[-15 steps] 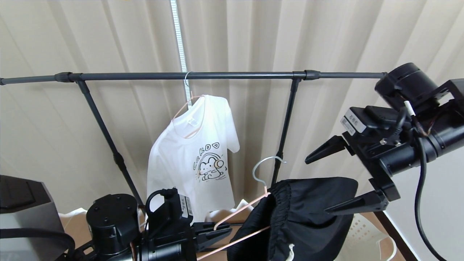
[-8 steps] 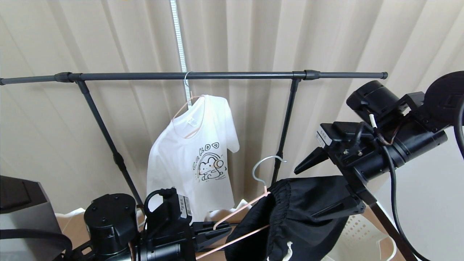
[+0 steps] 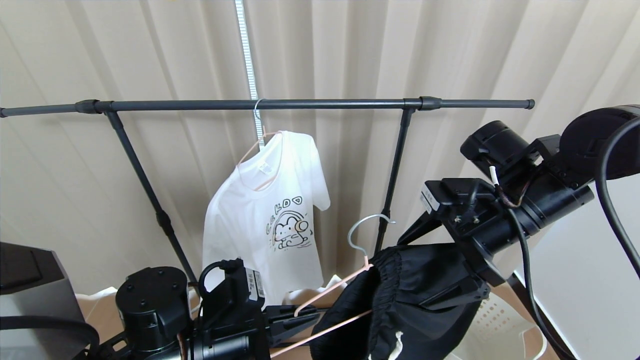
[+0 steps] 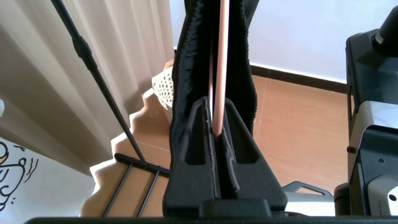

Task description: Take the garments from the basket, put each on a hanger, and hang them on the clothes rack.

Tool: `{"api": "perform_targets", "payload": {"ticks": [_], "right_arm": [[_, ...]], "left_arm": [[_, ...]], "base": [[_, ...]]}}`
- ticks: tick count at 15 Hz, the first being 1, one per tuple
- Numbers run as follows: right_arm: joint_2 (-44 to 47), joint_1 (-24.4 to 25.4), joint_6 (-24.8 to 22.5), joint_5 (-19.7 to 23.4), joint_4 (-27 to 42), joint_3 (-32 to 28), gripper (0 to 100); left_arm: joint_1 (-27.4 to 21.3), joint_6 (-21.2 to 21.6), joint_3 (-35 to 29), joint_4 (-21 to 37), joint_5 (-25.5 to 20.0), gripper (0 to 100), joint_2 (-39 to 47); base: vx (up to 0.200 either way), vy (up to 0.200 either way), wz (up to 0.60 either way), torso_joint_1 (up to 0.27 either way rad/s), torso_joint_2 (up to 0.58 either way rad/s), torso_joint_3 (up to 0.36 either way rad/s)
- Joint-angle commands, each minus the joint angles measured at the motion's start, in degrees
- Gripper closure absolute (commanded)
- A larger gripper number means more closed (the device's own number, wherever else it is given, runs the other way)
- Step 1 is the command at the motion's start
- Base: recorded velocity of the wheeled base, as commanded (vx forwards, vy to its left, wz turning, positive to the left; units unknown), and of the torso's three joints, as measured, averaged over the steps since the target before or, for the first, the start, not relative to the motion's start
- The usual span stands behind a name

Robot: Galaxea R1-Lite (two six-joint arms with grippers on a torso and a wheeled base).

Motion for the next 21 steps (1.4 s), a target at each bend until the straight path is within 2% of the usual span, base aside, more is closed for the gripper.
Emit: {"api": "perform_targets", "payload": {"ticks": [1,21], "right_arm": [[0.23,0.17,-0.02,-0.02,-0.04,-0.11,0],[1.29,0.17,-0.02,-1.07,-0.04,-1.78,0]], "left_arm": [[-0.01,-0.01,0.02,-0.06,-0.01,100,-0.03],[-0.01,-0.01,0.02,-0.06,-0.01,100,-0.73]], "base": [[0.0,0.0,0.0,0.0,0.0,0.0],[0.0,0.0,0.0,0.0,0.0,0.0]]}}
